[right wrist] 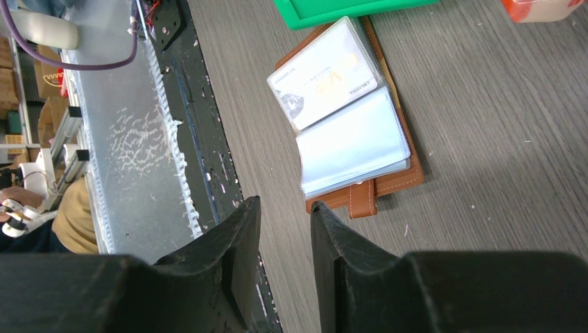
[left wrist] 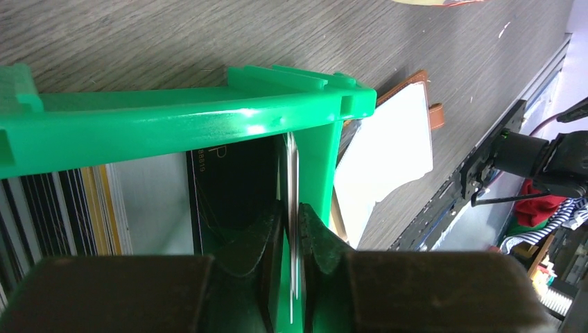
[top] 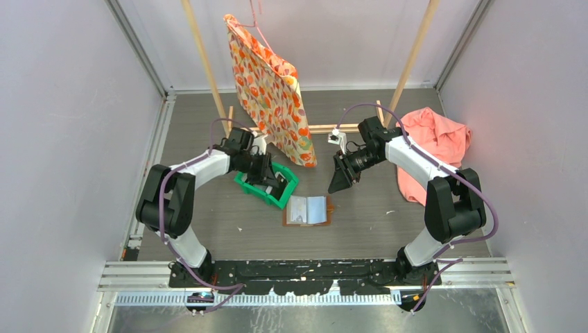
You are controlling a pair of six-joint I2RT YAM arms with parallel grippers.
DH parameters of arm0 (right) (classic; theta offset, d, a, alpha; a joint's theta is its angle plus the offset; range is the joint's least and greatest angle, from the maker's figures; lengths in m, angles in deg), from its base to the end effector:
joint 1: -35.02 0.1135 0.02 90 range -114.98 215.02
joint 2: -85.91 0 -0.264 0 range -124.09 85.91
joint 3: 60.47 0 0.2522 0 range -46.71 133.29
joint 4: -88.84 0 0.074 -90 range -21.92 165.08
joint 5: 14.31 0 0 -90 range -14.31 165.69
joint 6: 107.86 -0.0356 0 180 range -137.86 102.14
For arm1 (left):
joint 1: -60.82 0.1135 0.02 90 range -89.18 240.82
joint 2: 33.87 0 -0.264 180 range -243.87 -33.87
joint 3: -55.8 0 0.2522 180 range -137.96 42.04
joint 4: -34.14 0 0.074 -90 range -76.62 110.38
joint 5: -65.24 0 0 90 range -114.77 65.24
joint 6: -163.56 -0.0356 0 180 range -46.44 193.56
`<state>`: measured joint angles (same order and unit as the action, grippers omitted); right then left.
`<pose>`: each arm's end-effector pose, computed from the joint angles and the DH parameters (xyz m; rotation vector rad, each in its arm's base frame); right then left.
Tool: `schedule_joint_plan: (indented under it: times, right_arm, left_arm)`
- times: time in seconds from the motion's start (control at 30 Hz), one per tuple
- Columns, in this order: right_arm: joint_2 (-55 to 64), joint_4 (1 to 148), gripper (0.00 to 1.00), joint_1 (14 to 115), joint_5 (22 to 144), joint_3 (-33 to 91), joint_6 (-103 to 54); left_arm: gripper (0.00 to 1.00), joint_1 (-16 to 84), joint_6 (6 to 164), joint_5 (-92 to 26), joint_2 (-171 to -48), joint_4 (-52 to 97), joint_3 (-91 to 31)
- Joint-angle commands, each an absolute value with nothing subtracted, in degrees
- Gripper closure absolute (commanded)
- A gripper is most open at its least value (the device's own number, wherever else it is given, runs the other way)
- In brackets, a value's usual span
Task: Put the credit cards into the card holder
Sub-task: Pick up the credit card from the storage box.
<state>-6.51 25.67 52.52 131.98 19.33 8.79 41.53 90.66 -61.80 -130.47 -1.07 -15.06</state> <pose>0.2775 0.1185 0.2313 -1.1025 2.2715 1.3184 0.3018 -0.1283 0.1767 0.2824 2.6622 -1.0645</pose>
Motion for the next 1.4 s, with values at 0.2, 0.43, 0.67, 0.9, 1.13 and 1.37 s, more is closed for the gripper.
schedule_joint_plan:
  times: [0.2,0.43,0.67,0.9,1.13,1.37]
  right_arm:
    - [-6.2,25.1,0.62,52.3,133.3,21.5,9.6]
    - [-6.3,25.1,0.62,52.3,133.3,21.5,9.6]
    - [-6.2,25.0,0.62,52.3,133.3,21.5,9.6]
    - [-6.1,24.9,0.62,52.3,133.4,21.5,9.7]
    - [-6.2,24.9,0.62,52.2,133.5,21.5,9.8]
    - [-6.1,24.9,0.62,52.3,134.0,21.4,9.7]
  left_arm:
    - [0.82,42.9,90.0,-66.5,-130.0,-0.3,-16.0]
    - [0.84,43.8,89.8,-66.9,-129.9,-0.9,-16.2]
    - [0.88,45.3,89.8,-66.6,-128.5,-1.8,-16.3]
    - [0.91,48.0,90.3,-66.1,-125.7,-1.9,-16.0]
    - [0.91,49.1,89.1,-64.5,-123.6,-4.9,-17.0]
    - [0.96,49.6,90.0,-61.4,-121.0,-7.0,-17.6]
